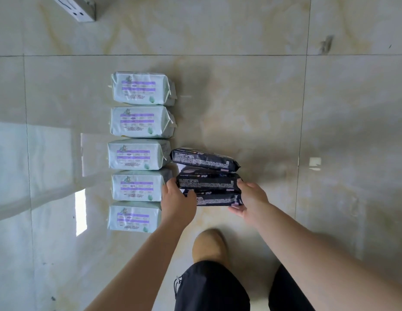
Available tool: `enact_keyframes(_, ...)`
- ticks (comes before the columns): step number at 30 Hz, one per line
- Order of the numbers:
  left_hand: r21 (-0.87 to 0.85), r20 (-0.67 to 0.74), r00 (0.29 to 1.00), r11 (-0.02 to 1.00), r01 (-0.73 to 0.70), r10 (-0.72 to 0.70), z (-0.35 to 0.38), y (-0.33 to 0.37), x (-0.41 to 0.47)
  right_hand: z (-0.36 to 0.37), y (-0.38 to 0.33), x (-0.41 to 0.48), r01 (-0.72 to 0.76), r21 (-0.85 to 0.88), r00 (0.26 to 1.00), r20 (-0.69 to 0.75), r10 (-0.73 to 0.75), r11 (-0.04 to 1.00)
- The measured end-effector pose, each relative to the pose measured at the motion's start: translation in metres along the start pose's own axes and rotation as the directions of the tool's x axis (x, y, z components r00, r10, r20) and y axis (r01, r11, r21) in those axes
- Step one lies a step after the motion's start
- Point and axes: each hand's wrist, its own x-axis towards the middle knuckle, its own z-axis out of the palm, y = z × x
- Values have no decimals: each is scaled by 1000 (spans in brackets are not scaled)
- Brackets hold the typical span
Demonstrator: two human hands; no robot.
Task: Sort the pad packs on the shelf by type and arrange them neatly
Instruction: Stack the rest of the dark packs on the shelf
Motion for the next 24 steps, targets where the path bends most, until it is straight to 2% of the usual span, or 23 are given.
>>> enact_keyframes(3,-56,-1,999,998,32,-32,5,-1,0,-5,5,9,-1,36,1000,2,1,999)
enact_keyframes(9,-97,55,988,984,150,-145,13,-3,4,-14,12,19,54,-54,998,-22,-55,997)
enact_keyframes(18,-125,54,988,981,151,-145,19,-14,-32,-36,22,-11,75,-93,997,-18,-77,993)
enact_keyframes(24,-196,31,996,977,85,-81,-5,5,-84,-59,16,-70,208,-111,978,12,-208,972)
